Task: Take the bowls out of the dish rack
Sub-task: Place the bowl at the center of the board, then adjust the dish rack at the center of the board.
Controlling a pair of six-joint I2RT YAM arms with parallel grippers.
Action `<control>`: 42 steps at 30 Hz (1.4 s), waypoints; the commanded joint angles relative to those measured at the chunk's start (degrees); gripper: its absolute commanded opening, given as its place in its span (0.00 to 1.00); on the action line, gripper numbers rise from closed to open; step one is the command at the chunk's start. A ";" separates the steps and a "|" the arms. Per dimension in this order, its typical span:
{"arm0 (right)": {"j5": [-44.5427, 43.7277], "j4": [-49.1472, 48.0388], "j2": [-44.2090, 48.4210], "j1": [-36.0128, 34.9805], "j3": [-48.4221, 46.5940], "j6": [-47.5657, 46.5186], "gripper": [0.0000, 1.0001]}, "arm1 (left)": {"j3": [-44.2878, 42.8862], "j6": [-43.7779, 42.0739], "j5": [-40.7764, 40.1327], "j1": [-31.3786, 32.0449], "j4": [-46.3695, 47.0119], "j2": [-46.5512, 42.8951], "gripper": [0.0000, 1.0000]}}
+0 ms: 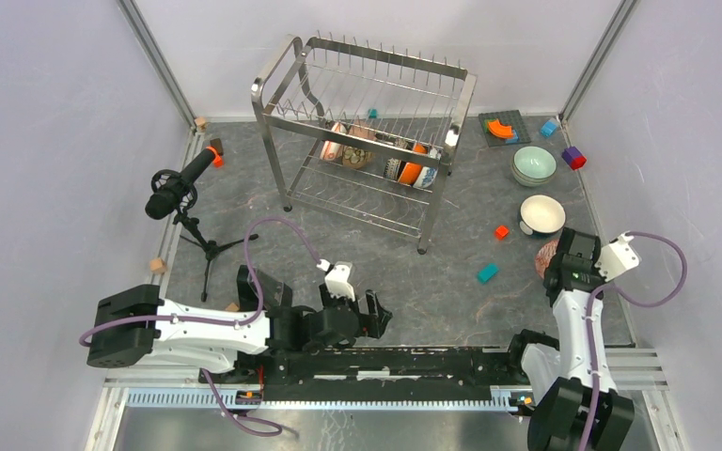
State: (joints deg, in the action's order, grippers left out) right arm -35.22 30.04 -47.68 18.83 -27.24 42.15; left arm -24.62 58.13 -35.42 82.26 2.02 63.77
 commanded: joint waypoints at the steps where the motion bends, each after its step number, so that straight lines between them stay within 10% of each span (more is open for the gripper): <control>1: -2.67 -4.99 0.93 0.72 1.01 0.93 0.00 | 1.13 4.16 -0.28 0.21 2.37 -0.56 1.00; 15: 4.16 -12.95 -1.37 3.24 6.11 -2.25 0.00 | 3.17 4.80 -0.63 0.25 5.09 -0.12 1.00; 31: 1.12 -11.27 0.46 2.94 7.04 -5.52 0.65 | 3.79 7.43 1.16 0.33 7.45 2.28 1.00; 42: 3.89 -6.04 2.92 -4.19 -9.49 -6.01 0.74 | 1.30 4.37 1.06 0.45 5.72 2.42 1.00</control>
State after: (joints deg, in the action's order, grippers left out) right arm -32.73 25.02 -47.70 18.06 -29.80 36.69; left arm -21.26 62.76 -33.28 82.28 7.38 66.02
